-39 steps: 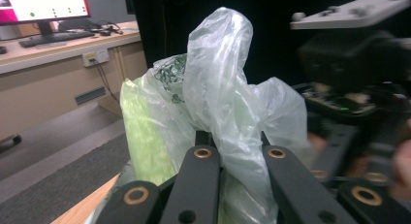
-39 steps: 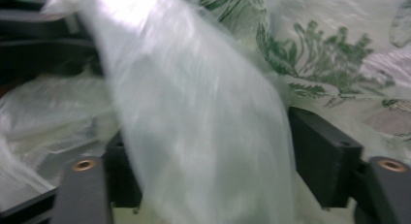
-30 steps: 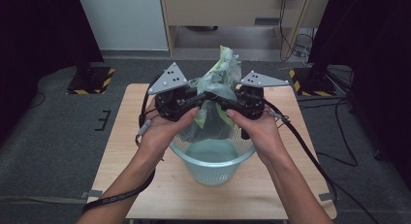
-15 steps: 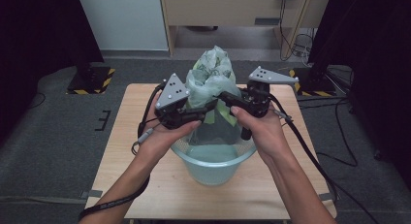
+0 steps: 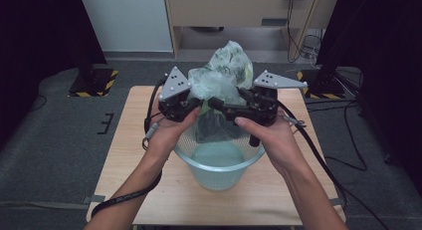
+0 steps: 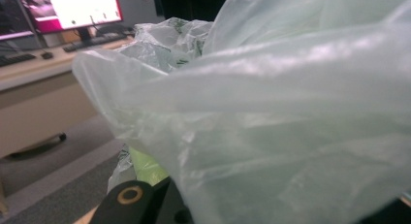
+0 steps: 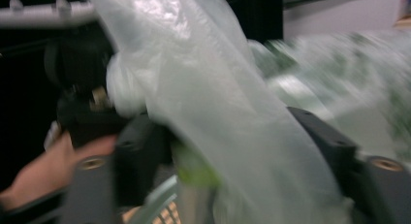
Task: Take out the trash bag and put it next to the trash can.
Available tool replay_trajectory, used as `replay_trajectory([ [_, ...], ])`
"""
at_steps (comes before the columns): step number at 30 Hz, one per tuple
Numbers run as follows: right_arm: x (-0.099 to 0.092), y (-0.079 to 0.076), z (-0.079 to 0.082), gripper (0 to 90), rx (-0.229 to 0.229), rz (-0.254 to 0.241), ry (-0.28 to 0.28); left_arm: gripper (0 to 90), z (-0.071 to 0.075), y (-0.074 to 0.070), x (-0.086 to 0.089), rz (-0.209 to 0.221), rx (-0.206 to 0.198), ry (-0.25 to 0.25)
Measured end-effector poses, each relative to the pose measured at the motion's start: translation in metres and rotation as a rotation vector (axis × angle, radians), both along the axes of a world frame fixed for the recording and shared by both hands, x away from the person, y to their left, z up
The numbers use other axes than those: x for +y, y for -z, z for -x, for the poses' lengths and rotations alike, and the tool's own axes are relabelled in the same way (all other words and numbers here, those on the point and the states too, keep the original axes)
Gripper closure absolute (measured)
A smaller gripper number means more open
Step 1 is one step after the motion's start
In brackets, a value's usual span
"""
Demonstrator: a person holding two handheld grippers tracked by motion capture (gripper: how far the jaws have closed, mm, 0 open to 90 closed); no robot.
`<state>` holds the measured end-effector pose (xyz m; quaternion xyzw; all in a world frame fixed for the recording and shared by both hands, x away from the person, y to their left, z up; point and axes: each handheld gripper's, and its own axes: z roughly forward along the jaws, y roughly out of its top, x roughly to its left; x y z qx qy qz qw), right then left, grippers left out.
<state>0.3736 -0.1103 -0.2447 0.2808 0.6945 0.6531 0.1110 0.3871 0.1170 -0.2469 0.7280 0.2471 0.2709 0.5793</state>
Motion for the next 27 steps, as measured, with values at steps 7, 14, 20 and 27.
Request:
replay_trajectory([
  [7,-0.039,0.002,0.009,9.1,-0.058,-0.018,0.112,86.2,-0.002,-0.032,0.027,0.064,-0.043,-0.053],
  [14,-0.090,0.013,0.003,4.0,-0.035,-0.061,0.225,86.2,0.009,-0.065,0.065,0.082,-0.127,-0.155],
  [20,-0.137,0.049,-0.007,4.9,0.010,-0.059,0.349,86.0,0.013,-0.069,0.111,0.088,-0.168,-0.299],
  [27,-0.169,0.099,-0.016,7.1,0.088,-0.025,0.462,85.8,0.004,-0.038,0.155,0.082,-0.133,-0.427],
])
